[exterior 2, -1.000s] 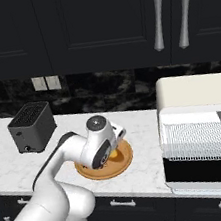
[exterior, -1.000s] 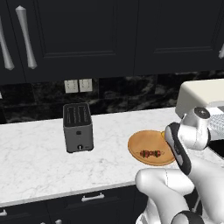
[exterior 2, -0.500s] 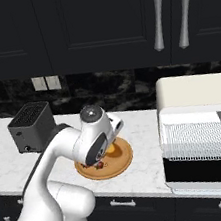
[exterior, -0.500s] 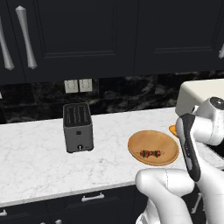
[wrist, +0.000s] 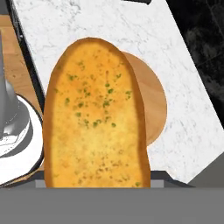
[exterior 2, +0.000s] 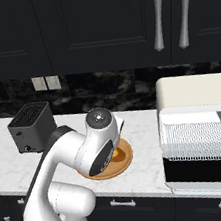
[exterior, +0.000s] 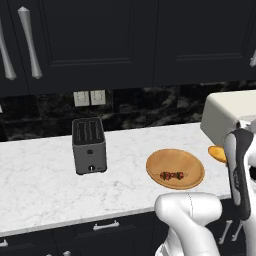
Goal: Pick up the kebab skewer and baguette bread, and place them inside the toaster oven. Close the toaster oven door and start by setting the timer.
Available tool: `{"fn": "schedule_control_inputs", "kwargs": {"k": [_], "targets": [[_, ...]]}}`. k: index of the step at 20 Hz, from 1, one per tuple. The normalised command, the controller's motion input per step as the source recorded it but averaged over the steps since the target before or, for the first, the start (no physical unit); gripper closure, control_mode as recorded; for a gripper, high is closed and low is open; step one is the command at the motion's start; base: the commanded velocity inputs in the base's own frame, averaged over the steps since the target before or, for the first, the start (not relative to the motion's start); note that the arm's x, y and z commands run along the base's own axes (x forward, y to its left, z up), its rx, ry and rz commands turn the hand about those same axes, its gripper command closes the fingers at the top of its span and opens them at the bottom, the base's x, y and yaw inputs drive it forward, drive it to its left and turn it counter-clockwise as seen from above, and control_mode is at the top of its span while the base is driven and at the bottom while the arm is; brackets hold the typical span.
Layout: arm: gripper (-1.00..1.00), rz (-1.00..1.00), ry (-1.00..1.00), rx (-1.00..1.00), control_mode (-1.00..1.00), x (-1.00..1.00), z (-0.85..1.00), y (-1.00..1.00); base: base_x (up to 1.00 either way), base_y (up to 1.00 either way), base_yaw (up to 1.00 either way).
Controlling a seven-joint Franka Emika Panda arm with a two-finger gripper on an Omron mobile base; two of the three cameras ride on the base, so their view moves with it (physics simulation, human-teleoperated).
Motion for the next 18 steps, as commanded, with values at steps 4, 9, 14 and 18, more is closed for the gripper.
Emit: {"fn": "schedule_control_inputs", "kwargs": {"k": [4,9,14,18], "targets": [[1.00,0.00,0.00,0.00,-1.00,-0.16,0.39,-0.12,0.00,0.00,0.00],[1.00,0.00,0.00,-0.04,-1.00,-0.41,0.40,-0.03,0.00,0.00,0.00],[1.00,-0.01,0.00,-0.06,-1.00,-0.23,0.16,-0.21,0.00,0.00,0.00],[1.00,-0.02,0.00,-0.03,-1.00,-0.08,0.05,-0.52,0.00,0.00,0.00]]}}
